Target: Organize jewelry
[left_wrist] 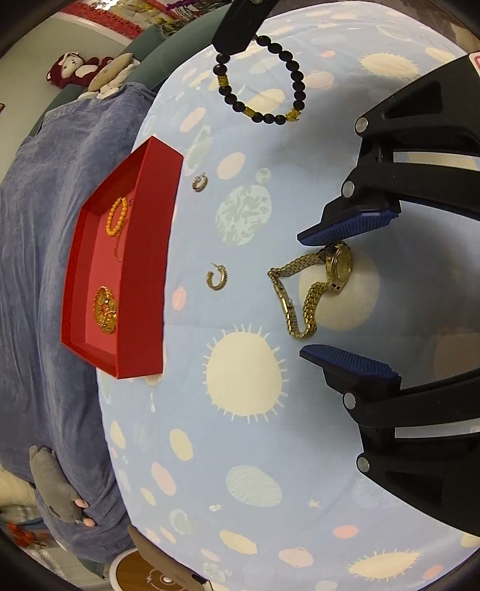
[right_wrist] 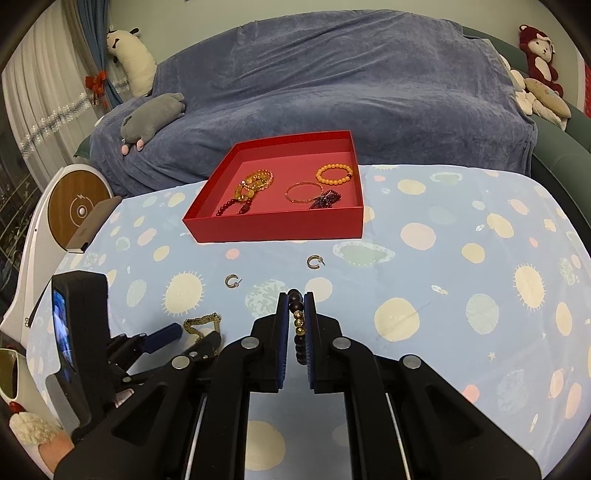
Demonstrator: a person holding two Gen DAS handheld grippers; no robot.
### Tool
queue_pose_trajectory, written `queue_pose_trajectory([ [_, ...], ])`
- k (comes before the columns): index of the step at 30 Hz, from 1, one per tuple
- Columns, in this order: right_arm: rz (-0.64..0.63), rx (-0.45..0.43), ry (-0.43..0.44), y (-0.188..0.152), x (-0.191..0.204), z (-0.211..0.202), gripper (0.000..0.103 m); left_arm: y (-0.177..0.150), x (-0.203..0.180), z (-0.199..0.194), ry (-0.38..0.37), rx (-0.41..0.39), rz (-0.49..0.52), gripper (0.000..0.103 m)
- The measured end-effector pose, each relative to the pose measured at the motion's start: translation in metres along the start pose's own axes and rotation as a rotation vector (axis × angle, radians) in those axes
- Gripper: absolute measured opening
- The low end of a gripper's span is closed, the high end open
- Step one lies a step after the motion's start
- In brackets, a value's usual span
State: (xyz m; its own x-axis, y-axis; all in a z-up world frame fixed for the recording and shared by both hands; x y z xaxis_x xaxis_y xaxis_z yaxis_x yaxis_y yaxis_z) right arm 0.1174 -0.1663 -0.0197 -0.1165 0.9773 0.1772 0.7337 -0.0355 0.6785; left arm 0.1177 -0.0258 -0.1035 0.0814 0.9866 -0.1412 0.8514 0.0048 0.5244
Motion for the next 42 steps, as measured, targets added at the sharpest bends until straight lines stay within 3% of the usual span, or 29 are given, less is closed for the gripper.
queue_pose_trajectory([
  [1, 0.000, 0.003, -0.001, -0.001, -0.001, 0.001, 0.008, 0.001, -0.001, 0.000, 0.014, -0.022, 0.006, 0.050],
  [3, 0.000, 0.008, -0.004, -0.002, -0.002, 0.003, 0.008, 0.001, -0.006, 0.001, 0.021, -0.033, 0.045, 0.025],
  [4, 0.000, 0.010, -0.005, -0.002, -0.002, 0.004, 0.008, 0.000, -0.008, 0.001, 0.017, -0.033, 0.061, 0.020],
  [8, 0.000, 0.017, -0.008, -0.004, -0.005, 0.005, 0.008, -0.001, -0.009, -0.001, -0.011, -0.020, 0.060, 0.018],
  [11, 0.003, 0.014, -0.007, -0.003, -0.005, 0.003, 0.008, 0.001, -0.011, -0.006, -0.044, -0.010, 0.055, 0.003],
  [21, -0.005, 0.015, -0.002, -0.003, 0.002, 0.005, 0.008, 0.006, -0.011, -0.024, -0.088, -0.023, 0.049, 0.003],
  [28, -0.006, -0.003, 0.018, 0.008, 0.015, 0.002, 0.008, 0.026, -0.010, -0.050, -0.109, -0.080, 0.033, 0.003],
  [37, -0.002, -0.041, 0.053, 0.034, 0.027, -0.010, 0.008, 0.070, -0.011, -0.090, -0.137, -0.168, 0.053, 0.003],
  [42, 0.001, -0.056, 0.068, 0.079, 0.020, -0.008, 0.008, 0.120, -0.006, -0.107, -0.141, -0.223, 0.085, 0.003],
])
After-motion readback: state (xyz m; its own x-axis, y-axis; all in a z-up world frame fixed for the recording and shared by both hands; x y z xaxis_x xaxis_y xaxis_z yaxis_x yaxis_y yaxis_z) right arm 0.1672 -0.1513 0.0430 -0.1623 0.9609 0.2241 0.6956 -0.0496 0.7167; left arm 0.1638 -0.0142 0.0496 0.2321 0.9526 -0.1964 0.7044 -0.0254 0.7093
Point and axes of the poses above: each gripper's, at about its wrist camera, not at the fingertips, and z roughly the way its jaws point, x to its left, y to its top, the point moved 9 cm from there along z, roughly the way its jaws point, and after that the axes turned 1 degree about -z, right-handed, at the moved point
